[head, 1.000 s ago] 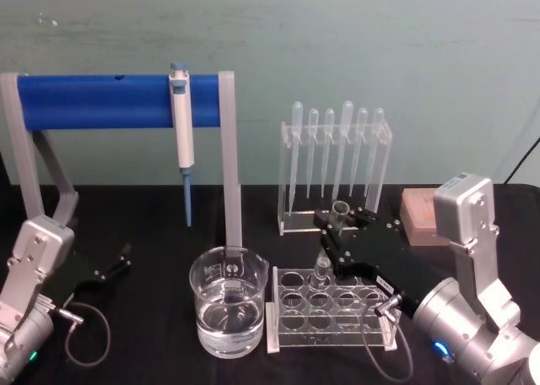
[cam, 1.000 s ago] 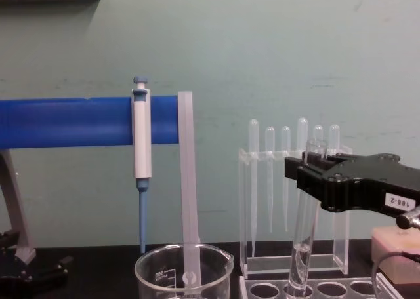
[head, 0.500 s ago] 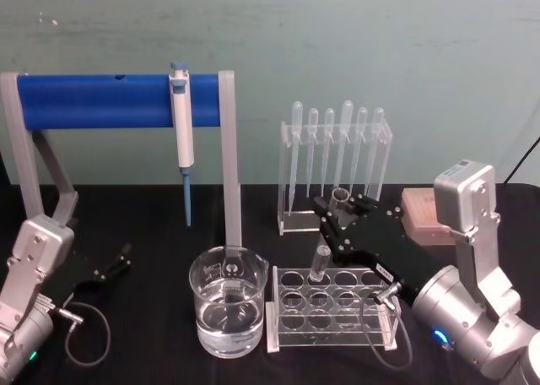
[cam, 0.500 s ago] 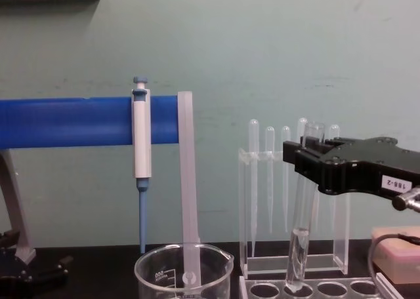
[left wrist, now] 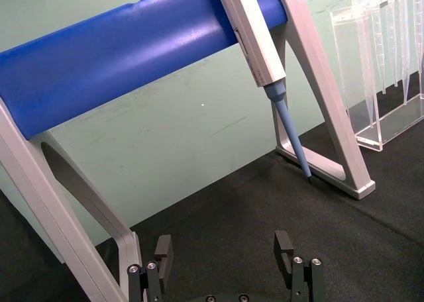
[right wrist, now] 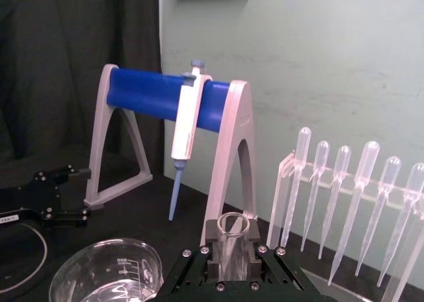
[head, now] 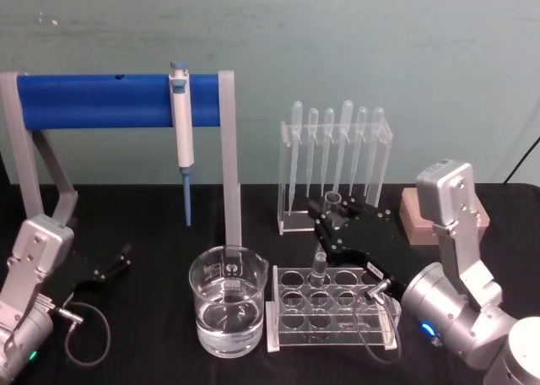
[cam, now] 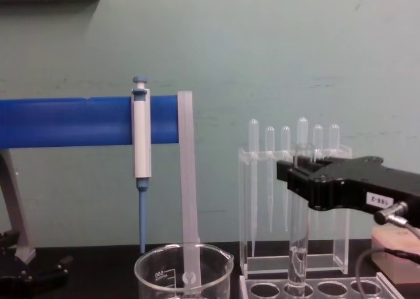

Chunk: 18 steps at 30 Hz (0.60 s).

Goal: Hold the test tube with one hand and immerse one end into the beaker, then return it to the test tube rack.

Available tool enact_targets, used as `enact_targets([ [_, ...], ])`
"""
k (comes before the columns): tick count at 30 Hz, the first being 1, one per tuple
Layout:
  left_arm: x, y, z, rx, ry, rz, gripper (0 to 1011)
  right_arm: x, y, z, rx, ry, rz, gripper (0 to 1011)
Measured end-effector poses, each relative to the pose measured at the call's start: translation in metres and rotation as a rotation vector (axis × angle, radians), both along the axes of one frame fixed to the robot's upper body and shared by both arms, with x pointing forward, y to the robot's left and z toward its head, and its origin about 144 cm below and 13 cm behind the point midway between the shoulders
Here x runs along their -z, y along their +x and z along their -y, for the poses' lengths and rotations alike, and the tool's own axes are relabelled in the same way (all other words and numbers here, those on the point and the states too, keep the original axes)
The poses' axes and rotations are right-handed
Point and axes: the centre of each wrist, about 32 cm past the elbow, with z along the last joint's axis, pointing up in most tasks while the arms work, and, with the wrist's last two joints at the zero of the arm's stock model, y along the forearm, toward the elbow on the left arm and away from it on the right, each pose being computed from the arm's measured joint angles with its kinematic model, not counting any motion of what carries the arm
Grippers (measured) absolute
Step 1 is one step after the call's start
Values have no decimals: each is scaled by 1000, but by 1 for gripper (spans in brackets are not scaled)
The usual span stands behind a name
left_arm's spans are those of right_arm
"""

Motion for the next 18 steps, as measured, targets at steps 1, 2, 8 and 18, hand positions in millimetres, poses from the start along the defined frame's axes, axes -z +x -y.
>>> enact_targets([
  [1, 0, 0, 0, 0, 0, 0, 1000, 1, 1, -1, 0, 0, -4, 225],
  [2, 0, 0, 0, 0, 0, 0, 1000, 2, 3, -2, 0, -1, -12, 225],
  [8, 0, 0, 0, 0, 0, 0, 1000, 6, 9, -6, 8, -10, -49, 225],
  [18, 0, 0, 0, 0, 0, 0, 1000, 8, 13, -10, 25, -26, -95, 227],
])
